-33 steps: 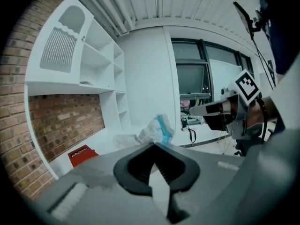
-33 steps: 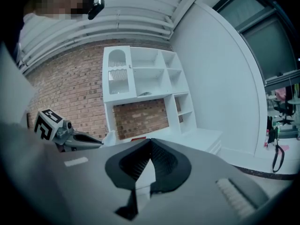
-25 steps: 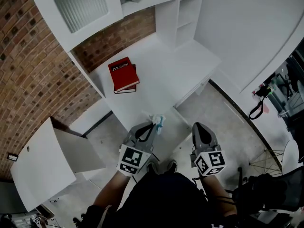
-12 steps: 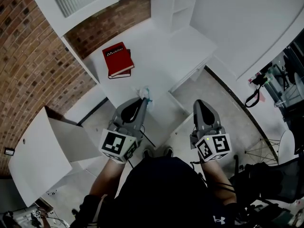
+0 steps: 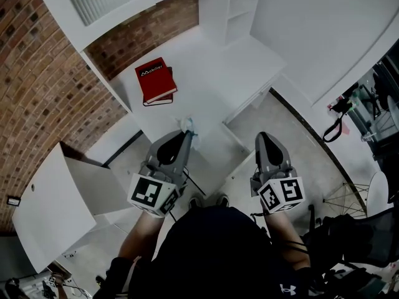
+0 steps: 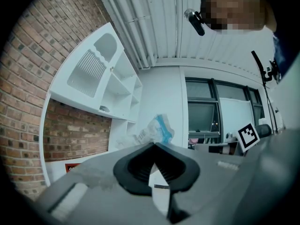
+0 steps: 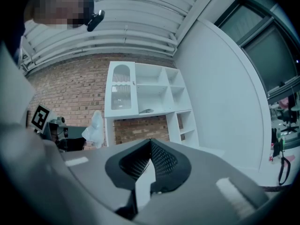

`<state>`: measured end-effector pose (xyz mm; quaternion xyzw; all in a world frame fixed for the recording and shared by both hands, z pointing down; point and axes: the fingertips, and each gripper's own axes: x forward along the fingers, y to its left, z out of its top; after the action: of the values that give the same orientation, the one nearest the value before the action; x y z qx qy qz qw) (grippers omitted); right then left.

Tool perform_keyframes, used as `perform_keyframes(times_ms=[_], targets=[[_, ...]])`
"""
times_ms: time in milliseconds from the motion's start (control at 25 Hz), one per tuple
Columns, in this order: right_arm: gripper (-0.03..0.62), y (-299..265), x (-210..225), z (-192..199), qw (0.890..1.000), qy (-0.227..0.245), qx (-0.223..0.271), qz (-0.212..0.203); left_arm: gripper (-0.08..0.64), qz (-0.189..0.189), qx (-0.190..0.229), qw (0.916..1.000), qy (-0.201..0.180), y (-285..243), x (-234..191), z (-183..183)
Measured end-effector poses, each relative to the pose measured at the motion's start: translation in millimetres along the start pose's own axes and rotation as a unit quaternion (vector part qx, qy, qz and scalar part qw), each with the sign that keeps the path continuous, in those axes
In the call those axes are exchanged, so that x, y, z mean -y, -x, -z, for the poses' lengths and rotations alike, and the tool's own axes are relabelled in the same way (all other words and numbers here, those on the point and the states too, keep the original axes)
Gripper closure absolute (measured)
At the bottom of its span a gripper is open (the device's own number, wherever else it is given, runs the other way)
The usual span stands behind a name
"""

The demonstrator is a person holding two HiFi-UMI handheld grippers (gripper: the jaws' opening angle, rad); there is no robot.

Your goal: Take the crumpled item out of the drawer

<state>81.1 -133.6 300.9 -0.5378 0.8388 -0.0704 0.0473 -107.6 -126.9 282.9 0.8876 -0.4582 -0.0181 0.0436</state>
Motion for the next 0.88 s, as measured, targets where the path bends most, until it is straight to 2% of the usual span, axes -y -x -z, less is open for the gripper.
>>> perform_keyframes(times_ms=[880], targets=[[0.591, -9, 11, 3, 1.0, -0.001, -0.008, 0.003, 0.555, 0.015, -0.018, 0.9997, -0.007, -16, 1, 8]])
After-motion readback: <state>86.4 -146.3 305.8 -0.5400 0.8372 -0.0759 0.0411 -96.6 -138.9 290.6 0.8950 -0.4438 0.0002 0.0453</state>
